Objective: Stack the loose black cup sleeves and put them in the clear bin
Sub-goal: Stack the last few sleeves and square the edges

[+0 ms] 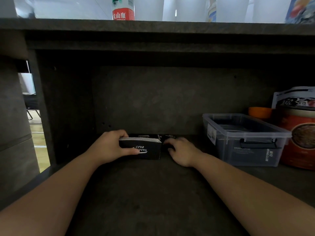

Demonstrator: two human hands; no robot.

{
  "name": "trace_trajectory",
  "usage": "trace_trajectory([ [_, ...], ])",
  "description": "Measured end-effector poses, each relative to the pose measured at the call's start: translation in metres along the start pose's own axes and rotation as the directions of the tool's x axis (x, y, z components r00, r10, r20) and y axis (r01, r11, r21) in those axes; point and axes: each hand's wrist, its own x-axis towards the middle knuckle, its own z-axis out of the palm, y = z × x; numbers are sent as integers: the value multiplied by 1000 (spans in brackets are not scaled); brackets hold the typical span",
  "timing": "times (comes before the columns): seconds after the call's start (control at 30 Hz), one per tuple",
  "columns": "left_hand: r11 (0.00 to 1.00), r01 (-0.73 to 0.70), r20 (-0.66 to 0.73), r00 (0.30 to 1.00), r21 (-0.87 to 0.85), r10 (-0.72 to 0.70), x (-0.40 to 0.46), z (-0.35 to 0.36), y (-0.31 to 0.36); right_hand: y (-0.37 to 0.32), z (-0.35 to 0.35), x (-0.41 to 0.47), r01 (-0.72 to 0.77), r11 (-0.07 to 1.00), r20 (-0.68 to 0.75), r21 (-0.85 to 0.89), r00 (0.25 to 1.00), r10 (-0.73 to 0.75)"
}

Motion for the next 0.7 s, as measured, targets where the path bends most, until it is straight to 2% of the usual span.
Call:
trace_trajectory([
  [0.03, 1000, 13, -5, 1000, 13, -13, 0, -1, 0, 1, -1, -1, -6, 997, 49, -71, 999, 10],
  [0.17, 999, 19, -2, 1000, 46, -19, -1, -4, 1, -5, -6, -3, -26, 999, 37, -20, 999, 27],
  [0.3, 991, 60, -38, 998, 118, -55, -1, -6, -3, -6, -10, -5, -15, 998, -46, -62, 999, 12],
  [0.43, 985, 106, -50, 994, 138, -100, 0, -10, -10, -1, -17, -6, 9, 999, -182, 41, 983, -1],
  [0.47, 985, 107, -43, 994, 133, -102, -1, -11, -10, 2, -17, -6, 11, 998, -150, 56, 989, -2],
  [0.6, 995, 87, -38, 996, 48, -86, -2, -9, -9, 9, -8, -4, -60, 997, 136, 40, 989, 54],
  [0.7, 998, 58, -17, 998, -24, -58, -3, -9, -8, 6, -9, -2, -120, 990, 134, -68, 983, 128],
])
